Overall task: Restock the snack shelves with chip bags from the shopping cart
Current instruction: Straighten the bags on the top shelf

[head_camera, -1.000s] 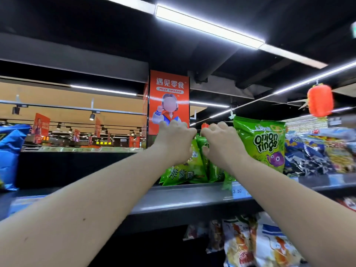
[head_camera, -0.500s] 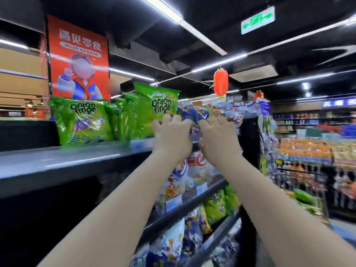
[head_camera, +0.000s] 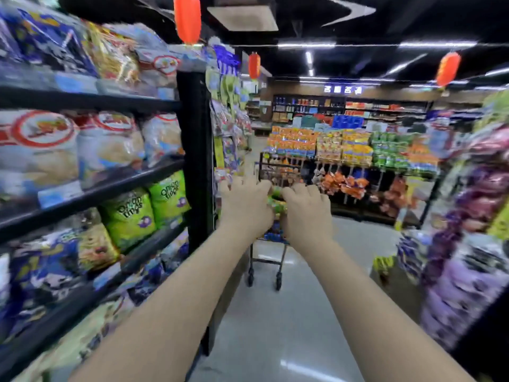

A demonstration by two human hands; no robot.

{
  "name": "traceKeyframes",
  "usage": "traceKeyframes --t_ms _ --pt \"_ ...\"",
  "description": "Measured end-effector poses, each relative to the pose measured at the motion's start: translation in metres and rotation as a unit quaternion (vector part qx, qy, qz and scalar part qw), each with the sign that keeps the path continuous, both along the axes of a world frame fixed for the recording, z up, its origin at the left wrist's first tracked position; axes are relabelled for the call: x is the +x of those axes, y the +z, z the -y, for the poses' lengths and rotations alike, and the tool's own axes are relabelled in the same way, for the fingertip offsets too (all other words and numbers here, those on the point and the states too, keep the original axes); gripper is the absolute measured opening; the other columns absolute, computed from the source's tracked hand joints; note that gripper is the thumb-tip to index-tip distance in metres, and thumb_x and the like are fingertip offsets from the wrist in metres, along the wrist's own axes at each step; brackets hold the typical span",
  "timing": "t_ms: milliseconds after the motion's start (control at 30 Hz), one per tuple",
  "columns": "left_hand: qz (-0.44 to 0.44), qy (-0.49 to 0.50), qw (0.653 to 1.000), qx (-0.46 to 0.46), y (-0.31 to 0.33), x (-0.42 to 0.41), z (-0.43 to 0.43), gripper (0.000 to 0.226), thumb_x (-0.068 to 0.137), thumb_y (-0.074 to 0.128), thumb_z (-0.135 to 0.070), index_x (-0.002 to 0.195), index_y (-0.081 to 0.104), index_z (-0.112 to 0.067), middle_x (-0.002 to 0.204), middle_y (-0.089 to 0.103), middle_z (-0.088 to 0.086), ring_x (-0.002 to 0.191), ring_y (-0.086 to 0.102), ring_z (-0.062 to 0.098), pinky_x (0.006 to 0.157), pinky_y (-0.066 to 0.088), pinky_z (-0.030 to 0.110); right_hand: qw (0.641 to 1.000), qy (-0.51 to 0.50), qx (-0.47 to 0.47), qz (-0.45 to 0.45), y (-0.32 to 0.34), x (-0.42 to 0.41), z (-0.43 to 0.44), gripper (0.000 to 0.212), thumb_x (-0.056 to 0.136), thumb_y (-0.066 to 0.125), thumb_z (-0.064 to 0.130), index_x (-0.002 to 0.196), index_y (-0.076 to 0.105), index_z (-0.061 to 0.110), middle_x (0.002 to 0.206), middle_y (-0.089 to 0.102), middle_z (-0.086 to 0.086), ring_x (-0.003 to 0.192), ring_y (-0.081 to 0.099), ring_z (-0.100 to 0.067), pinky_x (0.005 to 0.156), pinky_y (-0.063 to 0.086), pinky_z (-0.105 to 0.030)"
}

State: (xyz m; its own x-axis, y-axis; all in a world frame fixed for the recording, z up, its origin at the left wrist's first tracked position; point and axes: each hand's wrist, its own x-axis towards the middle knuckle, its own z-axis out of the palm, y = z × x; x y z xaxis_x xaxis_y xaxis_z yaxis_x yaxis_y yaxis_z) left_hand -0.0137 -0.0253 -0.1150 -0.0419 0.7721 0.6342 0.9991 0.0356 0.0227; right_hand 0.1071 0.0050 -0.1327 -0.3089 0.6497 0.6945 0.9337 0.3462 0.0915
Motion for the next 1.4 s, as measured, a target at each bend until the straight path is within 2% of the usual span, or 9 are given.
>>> traceKeyframes --t_ms 67,167,333,500,667,933,1133,1233,1400 --pt "0.024 -0.035 0.998 -0.045 -0.030 0.033 -0.032 0.031 0.081 0.053 -0.032 0.111 0.058 -0.027 0.114 0.057 0.000 0.111 0.051 0.027 0.090 0.034 0.041 0.999 -0.016 -0.034 -0.009 -0.031 0.037 -0.023 0.025 0.064 0.072 0.013 0.086 0.061 0.016 0.085 0.060 -0.006 0.081 0.056 -0.033 0.064 0.042 -0.038" --pt "0.045 -0.067 0.991 -0.106 -0.077 0.074 -0.072 0.032 0.081 0.053 -0.030 0.113 0.059 -0.027 0.113 0.057 -0.001 0.111 0.050 0.027 0.092 0.034 0.042 0.995 -0.035 -0.095 0.004 -0.083 0.087 -0.057 0.031 0.056 0.077 0.015 0.084 0.063 0.016 0.078 0.060 -0.006 0.073 0.058 -0.032 0.059 0.041 -0.034" --pt "0.051 -0.102 0.975 -0.189 -0.144 0.120 -0.127 0.027 0.085 0.052 -0.027 0.111 0.059 -0.027 0.117 0.056 0.000 0.115 0.048 0.027 0.095 0.032 0.042 0.971 -0.069 -0.228 -0.007 -0.153 0.142 -0.097 0.032 0.080 0.062 0.017 0.112 0.062 0.015 0.107 0.061 -0.007 0.102 0.053 -0.035 0.079 0.036 -0.040" --pt "0.061 -0.122 0.954 -0.267 -0.199 0.140 -0.191 0.033 0.085 0.053 -0.027 0.118 0.059 -0.031 0.120 0.058 -0.003 0.116 0.047 0.026 0.096 0.033 0.042 0.955 -0.079 -0.283 -0.036 -0.199 0.165 -0.147 0.037 0.087 0.059 0.022 0.124 0.056 0.020 0.121 0.056 -0.002 0.113 0.045 -0.029 0.085 0.035 -0.038" --pt "0.096 -0.145 0.930 -0.325 -0.237 0.142 -0.284 0.034 0.085 0.056 -0.029 0.119 0.057 -0.031 0.123 0.056 -0.003 0.120 0.043 0.024 0.095 0.028 0.038 0.943 -0.086 -0.310 -0.082 -0.212 0.181 -0.255 0.040 0.089 0.059 0.029 0.128 0.053 0.025 0.129 0.051 0.002 0.122 0.038 -0.025 0.092 0.032 -0.035" --pt "0.079 -0.192 0.922 -0.326 -0.244 0.167 -0.483 0.036 0.087 0.053 -0.027 0.123 0.057 -0.030 0.122 0.059 -0.002 0.118 0.043 0.025 0.095 0.028 0.039 0.936 -0.137 -0.316 -0.069 -0.218 0.193 -0.427 0.040 0.092 0.056 0.026 0.132 0.052 0.024 0.130 0.052 0.001 0.121 0.039 -0.025 0.093 0.030 -0.033" --pt "0.095 -0.192 0.904 -0.369 -0.267 0.195 -0.596 0.033 0.086 0.054 -0.030 0.119 0.056 -0.031 0.123 0.058 -0.005 0.122 0.040 0.025 0.094 0.029 0.039 0.909 -0.149 -0.381 -0.072 -0.248 0.220 -0.526 0.041 0.092 0.056 0.028 0.132 0.052 0.025 0.127 0.051 0.002 0.121 0.039 -0.024 0.094 0.031 -0.033" --pt "0.100 -0.173 0.902 -0.383 -0.277 0.211 -0.661 0.034 0.087 0.054 -0.030 0.121 0.056 -0.032 0.122 0.058 -0.003 0.121 0.041 0.026 0.094 0.030 0.040 0.906 -0.140 -0.393 -0.074 -0.261 0.243 -0.592 0.041 0.092 0.056 0.029 0.133 0.052 0.025 0.128 0.051 0.002 0.121 0.039 -0.024 0.094 0.031 -0.033" --pt "0.153 -0.108 0.918 -0.350 -0.280 0.234 -0.790 0.038 0.085 0.058 -0.031 0.123 0.059 -0.032 0.123 0.059 0.003 0.122 0.043 0.028 0.098 0.032 0.040 0.901 -0.073 -0.415 -0.106 -0.267 0.274 -0.728 0.042 0.090 0.060 0.029 0.131 0.053 0.024 0.133 0.050 0.003 0.124 0.038 -0.022 0.092 0.034 -0.032"
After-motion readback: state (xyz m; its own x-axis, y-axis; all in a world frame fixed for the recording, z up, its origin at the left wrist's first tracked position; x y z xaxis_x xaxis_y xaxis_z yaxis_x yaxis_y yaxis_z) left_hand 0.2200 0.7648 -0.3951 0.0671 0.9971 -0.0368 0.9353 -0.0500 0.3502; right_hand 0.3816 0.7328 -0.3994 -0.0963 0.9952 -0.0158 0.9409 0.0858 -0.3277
